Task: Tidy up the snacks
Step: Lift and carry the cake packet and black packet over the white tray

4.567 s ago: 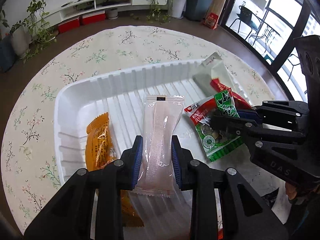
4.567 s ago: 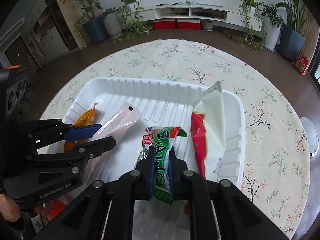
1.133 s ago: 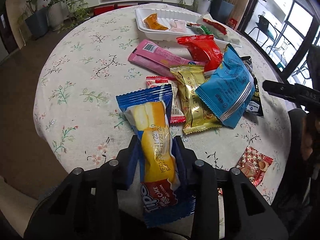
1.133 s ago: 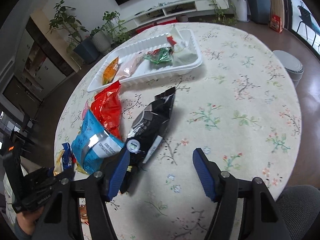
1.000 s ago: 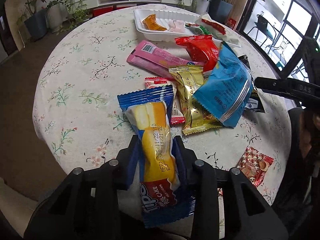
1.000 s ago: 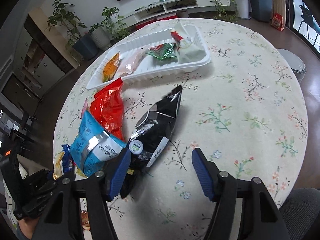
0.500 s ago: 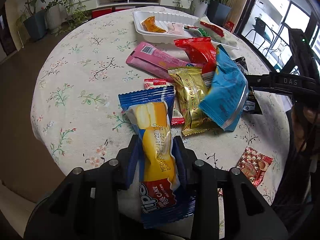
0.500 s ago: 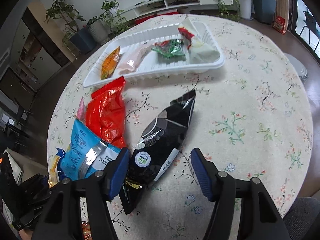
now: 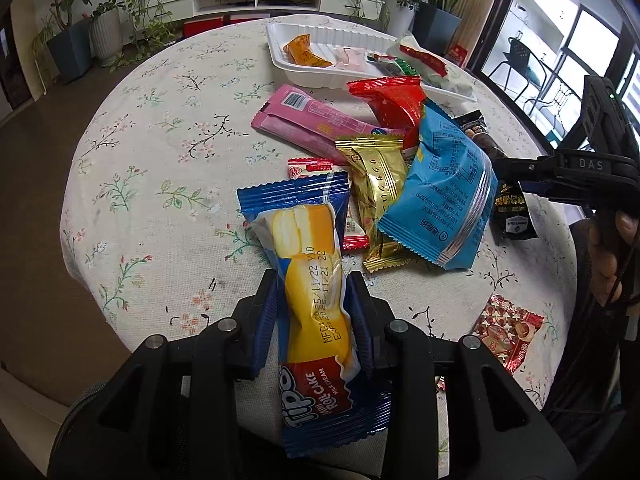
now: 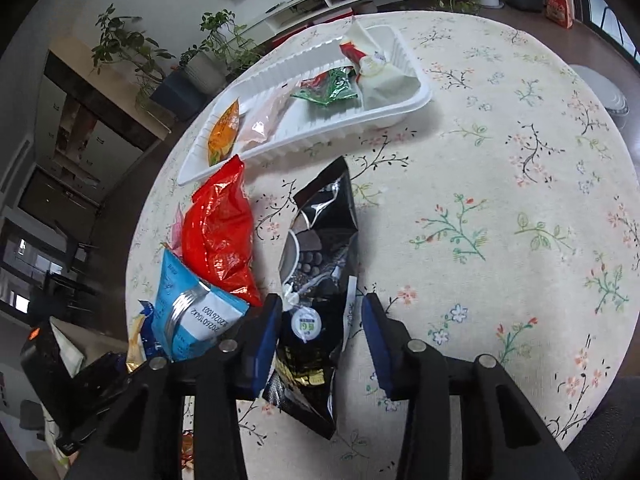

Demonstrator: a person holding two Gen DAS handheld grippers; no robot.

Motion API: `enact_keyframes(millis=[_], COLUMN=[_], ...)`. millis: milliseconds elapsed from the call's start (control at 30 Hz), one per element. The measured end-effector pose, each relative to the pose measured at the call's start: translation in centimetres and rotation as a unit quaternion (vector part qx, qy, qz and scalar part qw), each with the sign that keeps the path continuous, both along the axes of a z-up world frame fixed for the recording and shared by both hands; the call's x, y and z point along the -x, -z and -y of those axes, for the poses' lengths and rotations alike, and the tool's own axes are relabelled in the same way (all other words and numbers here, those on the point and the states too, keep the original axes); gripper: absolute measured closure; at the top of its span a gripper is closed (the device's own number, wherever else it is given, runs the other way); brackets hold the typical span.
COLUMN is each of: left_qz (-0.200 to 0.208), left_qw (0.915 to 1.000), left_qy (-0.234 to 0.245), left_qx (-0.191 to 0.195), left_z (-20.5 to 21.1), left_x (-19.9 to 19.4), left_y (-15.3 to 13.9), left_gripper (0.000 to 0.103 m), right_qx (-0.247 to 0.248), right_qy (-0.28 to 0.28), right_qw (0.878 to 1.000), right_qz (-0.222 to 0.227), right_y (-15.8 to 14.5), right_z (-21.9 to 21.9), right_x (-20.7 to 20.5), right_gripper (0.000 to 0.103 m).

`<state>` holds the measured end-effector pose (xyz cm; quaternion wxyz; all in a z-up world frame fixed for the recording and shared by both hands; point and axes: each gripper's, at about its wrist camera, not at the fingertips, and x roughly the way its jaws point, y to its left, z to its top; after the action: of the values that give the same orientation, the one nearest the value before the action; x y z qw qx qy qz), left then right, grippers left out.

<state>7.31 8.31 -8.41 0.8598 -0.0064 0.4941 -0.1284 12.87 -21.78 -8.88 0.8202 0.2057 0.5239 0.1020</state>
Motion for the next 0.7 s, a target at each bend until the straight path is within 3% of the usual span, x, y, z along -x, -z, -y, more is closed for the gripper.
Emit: enact_keyframes(millis=[133,367,600,667,700], left_qz=[0.000,0.001,0.003,0.002,0.002], left_qw=[1.0000,1.0000,0.9999,0.9999,0.9999], left_qy=[0.000,0.002,0.004,0.005,0.005], left_qx=[-0.001,-0.008,-0.013,-0.013,-0.013], left_z=[0.0,0.3,0.4,0.5,0.4], left_x=[0.0,0.1,0.1,0.1,0.2], left_y=[0.0,0.0,0.0,0.0,0.0], left_gripper=[0.071,0.071,0.071,0.071,0.071], right_qx=[0.049,0.142,0.124,0.134,0.137], right_qy=[-0.006,-0.065,-0.052,-0.060,-0.062], right_qw=[0.999,0.988,0.991,0.989,0.989], right_qz=[0.002,0.004,0.006,0.005,0.005], right_y=[-0.2,-0.4,-0.3,-0.1,0.0], right_z=[-0.8,-4.4,-3.6,-3.8,-3.8], right_x=[0.0,1.9,1.4,1.5,1.6], right_gripper=[0.052,0.051,0.053,0.065,0.065])
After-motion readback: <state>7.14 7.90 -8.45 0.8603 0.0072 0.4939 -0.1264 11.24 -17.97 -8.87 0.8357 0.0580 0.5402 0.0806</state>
